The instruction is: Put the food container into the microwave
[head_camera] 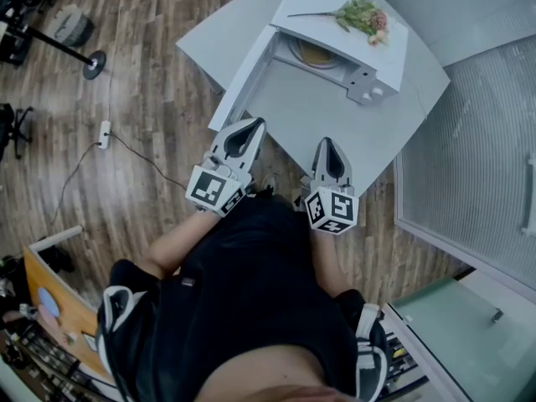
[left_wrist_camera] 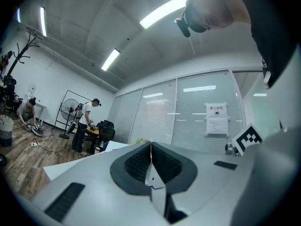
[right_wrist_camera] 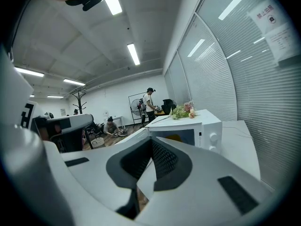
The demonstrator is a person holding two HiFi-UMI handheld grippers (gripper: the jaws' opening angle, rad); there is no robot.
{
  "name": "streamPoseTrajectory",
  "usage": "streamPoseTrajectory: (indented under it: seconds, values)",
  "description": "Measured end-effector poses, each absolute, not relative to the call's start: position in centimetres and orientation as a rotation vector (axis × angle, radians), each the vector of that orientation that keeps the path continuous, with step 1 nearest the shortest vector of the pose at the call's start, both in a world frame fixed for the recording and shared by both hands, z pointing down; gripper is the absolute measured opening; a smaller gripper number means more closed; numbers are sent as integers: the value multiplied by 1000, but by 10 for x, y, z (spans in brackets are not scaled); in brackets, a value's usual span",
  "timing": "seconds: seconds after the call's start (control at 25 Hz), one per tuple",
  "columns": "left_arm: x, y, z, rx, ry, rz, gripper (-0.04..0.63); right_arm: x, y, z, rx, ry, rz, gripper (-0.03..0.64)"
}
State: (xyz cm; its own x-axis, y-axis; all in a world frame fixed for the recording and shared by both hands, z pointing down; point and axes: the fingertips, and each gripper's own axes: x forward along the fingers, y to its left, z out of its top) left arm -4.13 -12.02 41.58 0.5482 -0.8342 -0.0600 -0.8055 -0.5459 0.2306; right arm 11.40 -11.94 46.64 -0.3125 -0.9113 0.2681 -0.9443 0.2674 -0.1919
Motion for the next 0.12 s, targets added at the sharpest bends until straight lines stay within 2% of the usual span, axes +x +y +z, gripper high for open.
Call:
streamPoseTrajectory:
  seconds: [0.12]
  values:
    - [-43, -121, 415, 2602, -1394, -243, 23, 113, -119, 467, 1779, -2410, 487, 25]
